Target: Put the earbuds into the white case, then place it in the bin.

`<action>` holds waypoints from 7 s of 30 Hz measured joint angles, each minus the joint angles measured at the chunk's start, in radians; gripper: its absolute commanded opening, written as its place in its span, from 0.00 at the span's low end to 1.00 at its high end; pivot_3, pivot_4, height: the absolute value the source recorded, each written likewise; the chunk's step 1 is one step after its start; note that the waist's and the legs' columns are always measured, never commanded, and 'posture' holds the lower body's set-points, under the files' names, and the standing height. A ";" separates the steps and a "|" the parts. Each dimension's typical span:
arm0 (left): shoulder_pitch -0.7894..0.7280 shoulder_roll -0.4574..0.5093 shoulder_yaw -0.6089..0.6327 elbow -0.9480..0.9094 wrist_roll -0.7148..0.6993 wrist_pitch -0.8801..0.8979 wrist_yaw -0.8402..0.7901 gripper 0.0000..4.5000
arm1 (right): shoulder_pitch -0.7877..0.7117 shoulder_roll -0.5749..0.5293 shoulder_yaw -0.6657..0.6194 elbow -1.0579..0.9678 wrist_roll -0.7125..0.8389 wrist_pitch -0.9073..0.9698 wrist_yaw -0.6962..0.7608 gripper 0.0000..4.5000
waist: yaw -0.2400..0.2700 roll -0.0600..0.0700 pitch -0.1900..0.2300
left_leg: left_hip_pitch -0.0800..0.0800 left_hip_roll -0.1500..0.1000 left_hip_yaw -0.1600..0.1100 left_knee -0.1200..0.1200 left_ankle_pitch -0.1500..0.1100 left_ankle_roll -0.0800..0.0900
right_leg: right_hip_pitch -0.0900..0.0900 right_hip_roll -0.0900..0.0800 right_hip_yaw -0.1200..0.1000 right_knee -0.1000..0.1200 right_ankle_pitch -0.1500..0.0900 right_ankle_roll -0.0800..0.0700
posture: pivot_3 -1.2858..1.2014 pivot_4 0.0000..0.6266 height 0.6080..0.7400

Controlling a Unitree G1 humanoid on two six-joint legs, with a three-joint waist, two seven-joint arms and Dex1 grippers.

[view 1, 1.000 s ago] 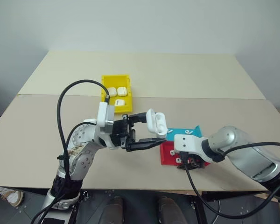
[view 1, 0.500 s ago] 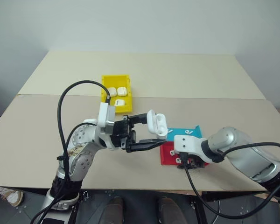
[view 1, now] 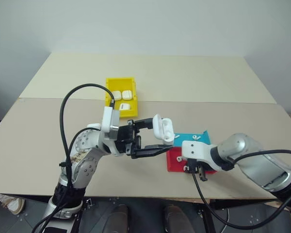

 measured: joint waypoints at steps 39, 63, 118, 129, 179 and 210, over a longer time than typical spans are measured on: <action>-0.168 0.039 -0.049 0.111 0.032 0.106 -0.061 0.61 | 0.181 0.443 -0.741 -0.180 0.911 -0.227 -0.475 0.13 | -0.002 0.001 0.000 | 0.000 0.000 0.000 -0.002 -0.001 0.002 | 0.001 0.001 0.000 -0.001 0.000 0.000 | 0.52 0.24 1.00; -0.162 0.031 -0.048 0.107 0.045 0.089 -0.069 0.61 | 0.210 0.301 -0.671 -0.157 0.836 -0.326 -0.428 0.73 | -0.002 0.000 0.000 | 0.000 0.000 0.000 -0.002 -0.001 0.002 | 0.001 0.000 0.000 -0.001 0.000 0.000 | 0.52 0.24 1.00; -0.025 0.082 0.016 -0.052 0.041 0.065 0.083 0.61 | -0.603 0.255 0.121 1.322 -0.337 -1.421 0.452 0.58 | -0.005 0.002 0.001 | -0.009 0.000 0.005 -0.001 0.000 0.001 | -0.015 -0.001 0.005 0.005 0.001 -0.001 | 0.52 0.24 1.00; -0.025 0.091 0.016 -0.052 0.040 0.065 0.083 0.61 | -0.567 0.255 0.153 1.319 -0.337 -1.436 0.453 0.58 | -0.006 0.002 0.001 | -0.009 0.000 0.005 -0.001 0.000 0.001 | -0.015 -0.001 0.005 0.005 0.001 -0.001 | 0.52 0.24 1.00; -0.013 0.093 0.016 -0.062 0.039 0.065 0.114 0.61 | -0.554 0.290 0.123 1.376 -0.436 -1.528 0.453 0.14 | -0.005 0.002 0.001 | -0.005 0.000 0.005 -0.001 0.000 0.001 | -0.011 -0.001 0.005 0.005 0.001 -0.001 | 0.52 0.24 1.00; -0.108 0.063 0.010 0.063 0.040 0.062 0.017 0.61 | -0.151 0.323 -0.725 0.409 0.691 -0.263 -0.039 0.14 | -0.005 0.002 0.001 | -0.009 0.000 0.003 0.000 -0.001 0.001 | -0.013 -0.001 0.005 0.006 0.001 0.000 | 0.52 0.24 1.00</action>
